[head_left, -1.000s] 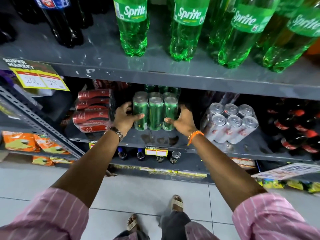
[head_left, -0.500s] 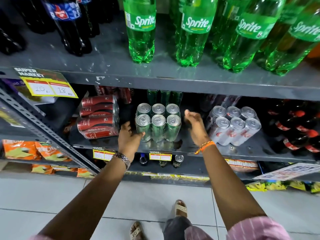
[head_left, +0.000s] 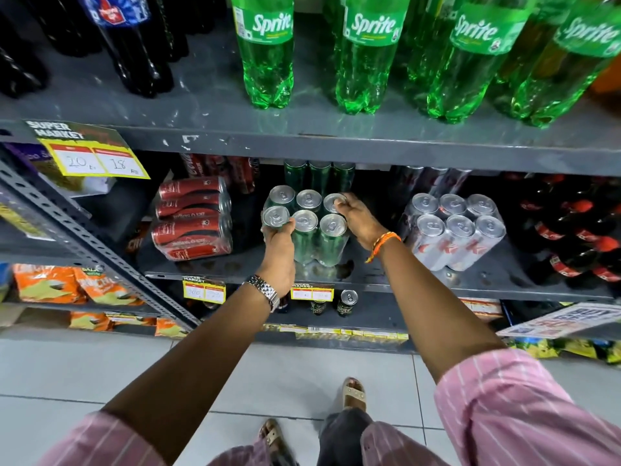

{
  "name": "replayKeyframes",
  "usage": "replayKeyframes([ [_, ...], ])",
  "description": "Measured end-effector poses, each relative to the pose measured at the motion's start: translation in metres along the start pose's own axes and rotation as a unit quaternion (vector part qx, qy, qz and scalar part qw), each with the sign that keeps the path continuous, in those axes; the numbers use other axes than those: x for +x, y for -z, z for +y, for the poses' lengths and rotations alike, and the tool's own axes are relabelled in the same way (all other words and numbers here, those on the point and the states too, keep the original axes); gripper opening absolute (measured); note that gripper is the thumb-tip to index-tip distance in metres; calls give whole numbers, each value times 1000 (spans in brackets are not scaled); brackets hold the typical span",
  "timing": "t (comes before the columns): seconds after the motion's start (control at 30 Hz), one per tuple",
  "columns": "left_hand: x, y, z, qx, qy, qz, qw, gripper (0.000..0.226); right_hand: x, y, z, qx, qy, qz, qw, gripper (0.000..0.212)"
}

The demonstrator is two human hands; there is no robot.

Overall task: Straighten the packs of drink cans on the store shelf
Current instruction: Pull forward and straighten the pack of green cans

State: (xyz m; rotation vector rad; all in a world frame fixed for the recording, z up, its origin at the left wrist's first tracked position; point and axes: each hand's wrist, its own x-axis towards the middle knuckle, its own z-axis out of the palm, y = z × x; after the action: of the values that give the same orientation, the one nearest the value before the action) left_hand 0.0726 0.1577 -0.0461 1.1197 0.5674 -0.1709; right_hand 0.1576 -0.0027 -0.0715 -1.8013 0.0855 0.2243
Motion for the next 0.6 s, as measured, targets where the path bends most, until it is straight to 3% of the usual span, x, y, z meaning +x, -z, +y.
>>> replayKeyframes([
  [0.23, 48, -12, 31, 82, 13, 24, 996, 82, -41, -8, 19, -25, 11, 45, 999, 22],
  [0.3, 55, -15, 40, 130, 11, 32, 991, 68, -53, -13, 22, -34, -6, 37, 999, 23],
  [0.37, 55, -17, 50, 167, -9, 11, 986, 30, -60, -15, 23, -32, -32, 15, 999, 13],
  [0.43, 52, -15, 57, 194, -31, -12, 980, 16, -58, -10, 17, -21, -44, 6, 999, 8],
  [0.53, 35, -7, 58, 197, -68, -23, 978, 36, -35, 0, 0, -8, -33, 47, 998, 13],
  [0.6, 12, -2, 45, 148, -79, 24, 985, 48, -13, 2, -16, 2, -11, 85, 996, 12],
])
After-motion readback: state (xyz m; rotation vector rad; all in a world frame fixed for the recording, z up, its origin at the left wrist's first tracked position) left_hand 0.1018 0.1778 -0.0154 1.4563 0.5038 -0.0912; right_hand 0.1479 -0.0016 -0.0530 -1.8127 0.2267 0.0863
